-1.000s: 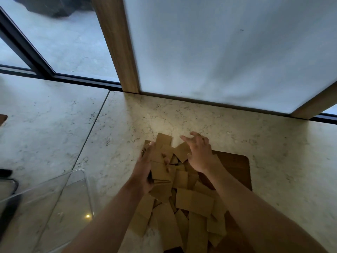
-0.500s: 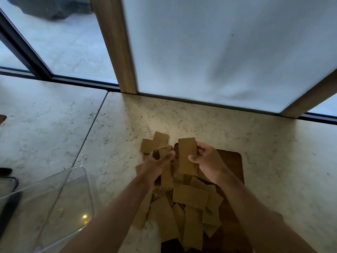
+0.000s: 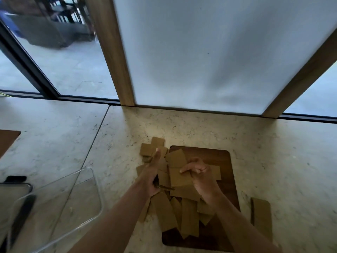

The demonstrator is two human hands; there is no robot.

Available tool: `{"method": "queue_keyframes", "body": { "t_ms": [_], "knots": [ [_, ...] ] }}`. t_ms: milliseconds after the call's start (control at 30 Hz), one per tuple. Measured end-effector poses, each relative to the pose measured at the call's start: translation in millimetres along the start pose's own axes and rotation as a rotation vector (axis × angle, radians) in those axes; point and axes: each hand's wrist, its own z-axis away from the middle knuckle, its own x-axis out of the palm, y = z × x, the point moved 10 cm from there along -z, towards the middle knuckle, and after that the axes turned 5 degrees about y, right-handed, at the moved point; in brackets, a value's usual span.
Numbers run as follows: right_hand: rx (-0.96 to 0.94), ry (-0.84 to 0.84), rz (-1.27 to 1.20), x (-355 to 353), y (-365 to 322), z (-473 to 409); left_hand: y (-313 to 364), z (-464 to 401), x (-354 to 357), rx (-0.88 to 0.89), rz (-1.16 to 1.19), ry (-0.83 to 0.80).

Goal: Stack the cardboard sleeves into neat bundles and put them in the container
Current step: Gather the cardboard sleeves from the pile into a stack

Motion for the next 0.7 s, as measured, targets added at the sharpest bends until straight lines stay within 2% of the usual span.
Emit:
{"method": "queue_keyframes", "body": {
  "t_ms": [67,167,233,300,433,533,567,600,633,700],
  "knots": [
    [0.050,-0.038,0.051,7.4,11.1,5.7,-7.4,-2.0,5.2,-0.025,-0.018,-0.026],
    [0.055,-0.069,0.109,6.4,15.2,8.9,-12.5,-9.3,0.7,-0.045,0.001,0.053],
    [0.021,0.105,0.222,-19.2,16.8,9.7,-12.3,-18.1,-0.3,-0.027,0.164,0.079],
    [0.001,0.318,0.359,-41.8,21.6,15.5,-10.7,-23.9,13.3,0.043,0.291,0.015],
    [-0.020,0.394,0.767,-27.3,34.0,19.0,-34.7,-23.7,52.3,0.008,0.225,-0.039],
    [-0.099,0.508,0.657,-49.5,29.6,9.1,-31.1,-36.6,54.3,0.026,0.167,-0.011],
    [-0.130,0.549,0.693,-66.6,26.3,4.4,-28.3,-42.2,47.2,0.024,0.170,0.008],
    [-0.143,0.575,0.831,-85.9,24.3,-2.5,-25.0,-46.0,43.5,0.014,0.184,-0.003],
    [-0.089,0.531,1.028,-103.2,32.2,-13.5,-24.4,-50.2,42.9,0.001,0.194,-0.040],
    [0.129,0.299,1.355,-127.7,62.9,-30.6,-25.0,-55.8,42.7,-0.015,0.203,-0.114]
  ]
}}
